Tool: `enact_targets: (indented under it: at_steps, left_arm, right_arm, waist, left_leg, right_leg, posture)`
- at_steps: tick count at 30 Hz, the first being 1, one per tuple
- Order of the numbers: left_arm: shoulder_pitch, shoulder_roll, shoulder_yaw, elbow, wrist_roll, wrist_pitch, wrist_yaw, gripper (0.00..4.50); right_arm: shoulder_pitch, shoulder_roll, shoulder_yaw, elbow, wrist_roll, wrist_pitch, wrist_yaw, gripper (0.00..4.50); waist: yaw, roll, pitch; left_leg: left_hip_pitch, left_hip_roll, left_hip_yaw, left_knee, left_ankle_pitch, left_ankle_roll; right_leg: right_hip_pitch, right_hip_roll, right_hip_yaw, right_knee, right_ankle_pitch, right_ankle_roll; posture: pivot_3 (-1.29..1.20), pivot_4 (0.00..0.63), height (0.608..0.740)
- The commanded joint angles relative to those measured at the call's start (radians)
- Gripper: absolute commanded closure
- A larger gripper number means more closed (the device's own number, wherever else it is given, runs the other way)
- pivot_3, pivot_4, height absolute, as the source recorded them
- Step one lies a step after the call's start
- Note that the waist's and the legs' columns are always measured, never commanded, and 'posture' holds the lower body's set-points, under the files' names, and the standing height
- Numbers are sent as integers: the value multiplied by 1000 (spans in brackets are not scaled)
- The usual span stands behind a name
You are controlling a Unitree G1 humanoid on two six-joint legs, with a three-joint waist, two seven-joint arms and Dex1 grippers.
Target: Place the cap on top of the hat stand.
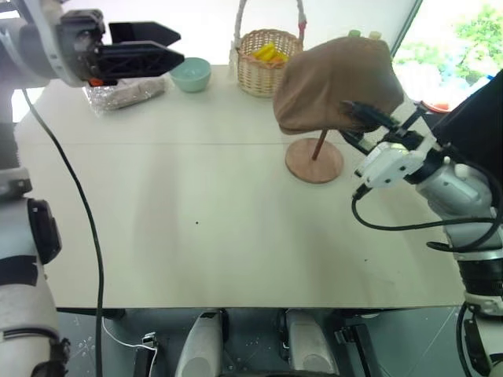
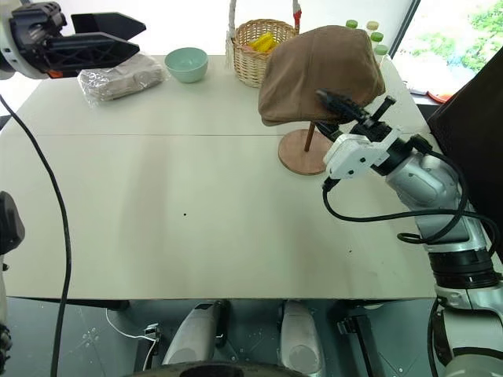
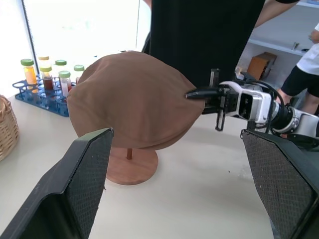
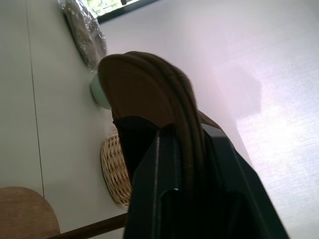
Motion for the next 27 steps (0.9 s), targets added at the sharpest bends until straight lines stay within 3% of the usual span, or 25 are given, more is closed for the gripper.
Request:
enact_targets:
  at_steps: [1,3,6,11,16,21,27]
  left_arm:
    - [-18,24,3,-8,10,-22,-12,191]
    - [-19,24,-5,8,21,-34,-20,191]
    - [-19,26,-15,30,35,-54,-33,191]
    - [-23,31,-27,63,57,-82,-54,191]
    - [-23,34,-34,82,80,-110,-74,191]
    - [-11,48,-36,76,98,-130,-99,191]
    - [1,68,-24,64,105,-132,-110,191]
  right_arm:
    - [9,8,-52,-84,37,99,13,1212]
    - [50,-11,-77,-156,123,201,75,244]
    - [117,-55,-125,-270,249,326,178,244]
    - [170,-214,-324,-386,569,617,394,244]
    - [72,-377,-500,-214,879,930,574,244]
    - [-30,-543,-433,69,929,1096,773,244]
    - [-192,-608,-293,299,903,1149,953,244]
  waist:
    - [0,0,0]
    - [1,0,0]
    - [7,0,0]
    - [6,0,0]
    - [5,0,0]
    - [5,1,0]
    - [0,1,0]
  left_leg:
    - [0,0,0,0,0,0]
    - [0,0,0,0,0,0]
    - [0,0,0,0,0,0]
    - [0,0,0,2,0,0]
    - [0,0,0,2,0,0]
    - [0,1,1,3,0,0]
    - [0,1,2,3,0,0]
  right_leg:
    - [0,0,0,0,0,0]
    - [0,0,0,0,0,0]
    - [0,0,0,0,0,0]
    - [1,0,0,0,0,0]
    - [2,0,0,0,0,0]
    - [2,0,0,0,-1,-3]
    - [0,0,1,0,-1,-2]
  posture:
    - [0,150,740]
    - [0,150,740]
    - [0,150,740]
    - [0,150,740]
    - [0,150,740]
    - [0,150,740]
    - [0,150,740]
